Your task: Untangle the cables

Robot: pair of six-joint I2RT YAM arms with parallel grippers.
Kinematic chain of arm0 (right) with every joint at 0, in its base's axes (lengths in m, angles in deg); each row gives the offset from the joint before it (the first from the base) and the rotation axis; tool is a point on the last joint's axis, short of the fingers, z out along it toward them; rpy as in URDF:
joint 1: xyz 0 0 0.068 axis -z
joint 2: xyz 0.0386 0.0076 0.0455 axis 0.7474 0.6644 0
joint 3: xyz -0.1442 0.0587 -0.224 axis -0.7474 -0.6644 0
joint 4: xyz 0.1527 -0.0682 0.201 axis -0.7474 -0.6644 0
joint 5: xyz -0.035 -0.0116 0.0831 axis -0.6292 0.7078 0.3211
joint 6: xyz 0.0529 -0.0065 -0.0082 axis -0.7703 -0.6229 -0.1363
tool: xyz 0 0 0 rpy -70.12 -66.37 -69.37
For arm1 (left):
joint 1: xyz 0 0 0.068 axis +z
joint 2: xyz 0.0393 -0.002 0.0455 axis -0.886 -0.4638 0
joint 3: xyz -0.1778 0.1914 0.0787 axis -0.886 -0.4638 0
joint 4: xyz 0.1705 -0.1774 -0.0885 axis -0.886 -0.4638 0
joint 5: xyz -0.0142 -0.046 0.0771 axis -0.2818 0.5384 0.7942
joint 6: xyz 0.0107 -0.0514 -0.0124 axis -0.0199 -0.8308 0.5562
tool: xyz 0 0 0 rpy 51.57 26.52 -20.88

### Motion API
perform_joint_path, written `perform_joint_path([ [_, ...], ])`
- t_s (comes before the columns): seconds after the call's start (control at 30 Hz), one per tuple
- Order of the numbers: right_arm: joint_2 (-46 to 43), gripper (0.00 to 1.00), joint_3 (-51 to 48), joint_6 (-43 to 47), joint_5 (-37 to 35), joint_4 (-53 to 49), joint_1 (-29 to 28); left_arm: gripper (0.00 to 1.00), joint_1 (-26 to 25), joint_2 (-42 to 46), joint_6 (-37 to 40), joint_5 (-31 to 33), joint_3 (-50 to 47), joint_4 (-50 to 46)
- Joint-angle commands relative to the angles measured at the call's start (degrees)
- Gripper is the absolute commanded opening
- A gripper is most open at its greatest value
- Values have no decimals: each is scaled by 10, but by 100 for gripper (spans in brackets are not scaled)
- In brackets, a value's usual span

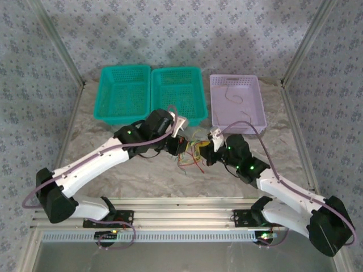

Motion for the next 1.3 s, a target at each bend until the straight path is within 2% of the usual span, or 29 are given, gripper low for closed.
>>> perform_joint_path([
  [0.0,17,0,1,-1,-84,-57,10,0,4,57,15,45,17,-22],
  [0.13,30,0,9,-4,-125,-77,12,0,8,79,16,53,15,-25],
  [0.5,79,0,35,-8,-139,-112,15,0,19,135,5,73,-3,-8],
  [0.63,81,0,37,-12,-168,-118,17,0,26,161,8,98,4,-11],
  [0.73,89,0,34,-28,-196,-125,32,0,28,176,23,129,32,-28],
  [1.03,118,0,17,-64,-194,-110,74,0,31,181,99,251,145,-71],
  [1.27,123,0,-3,-75,-194,-82,82,0,31,127,154,285,231,-46],
])
